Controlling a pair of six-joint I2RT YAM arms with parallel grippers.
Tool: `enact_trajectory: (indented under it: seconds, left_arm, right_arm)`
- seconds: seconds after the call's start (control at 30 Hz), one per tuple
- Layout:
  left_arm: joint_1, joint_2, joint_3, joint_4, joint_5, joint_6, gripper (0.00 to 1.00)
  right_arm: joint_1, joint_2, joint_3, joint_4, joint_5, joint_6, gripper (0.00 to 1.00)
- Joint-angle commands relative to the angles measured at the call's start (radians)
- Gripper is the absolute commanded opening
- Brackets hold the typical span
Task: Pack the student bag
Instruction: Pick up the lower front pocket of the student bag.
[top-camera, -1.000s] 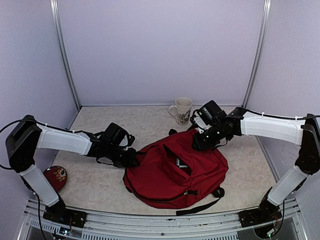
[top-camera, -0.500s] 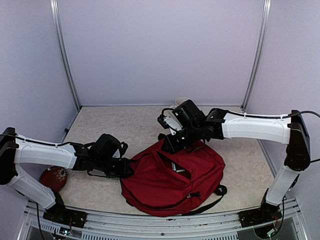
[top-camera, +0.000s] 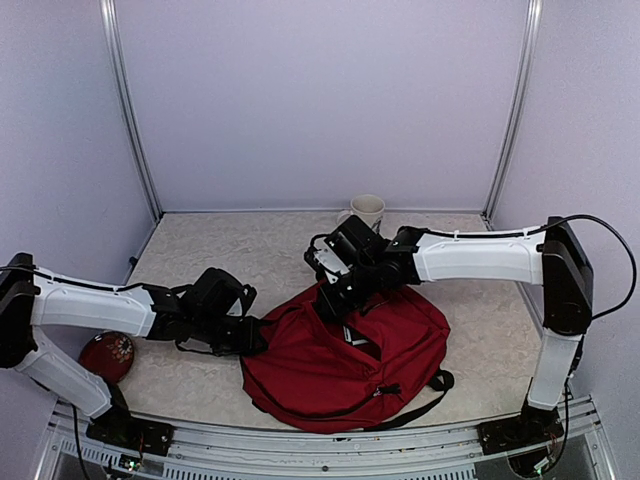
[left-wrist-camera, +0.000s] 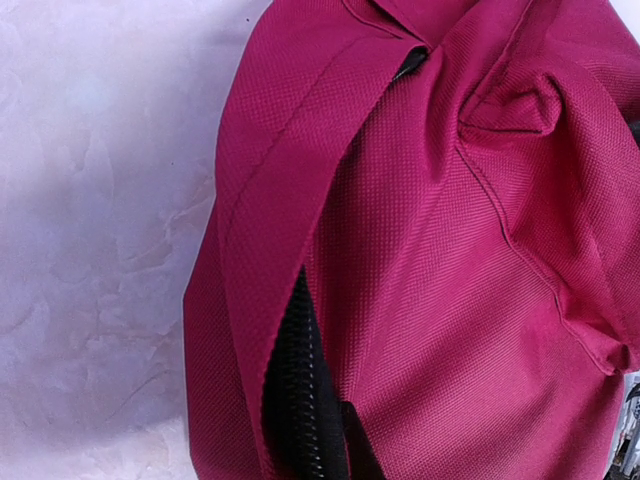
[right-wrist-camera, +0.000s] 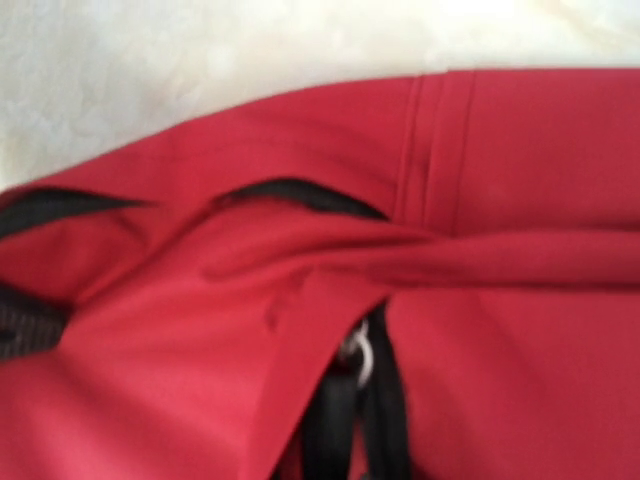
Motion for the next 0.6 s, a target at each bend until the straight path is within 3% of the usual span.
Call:
enact_trajectory:
  seconds: [0.0,0.23,0.4,0.57]
  left_arm:
    - [-0.004,0.029,0.04,-0.074,-0.02,0.034,0.0]
    - [-0.004,0.054,0.076,-0.091,-0.024,0.056,0.0]
    - [-0.004,0.058,0.084,-0.1,-0.03,0.07,0.0]
    - [0.005,0.046,0.082,-0.11,-0.035,0.072,0.0]
  right_arm:
    - [0.009,0.053,0.04,0.006,0.026,-0.001,0.18]
    - [0.01,0.099,0.087,-0.003,-0.019,-0.015,0.17]
    - [0.01,0.087,0.077,-0.03,0.016,0.01,0.0]
    - [0.009,0.009,0.041,-0.057,0.041,0.02,0.0]
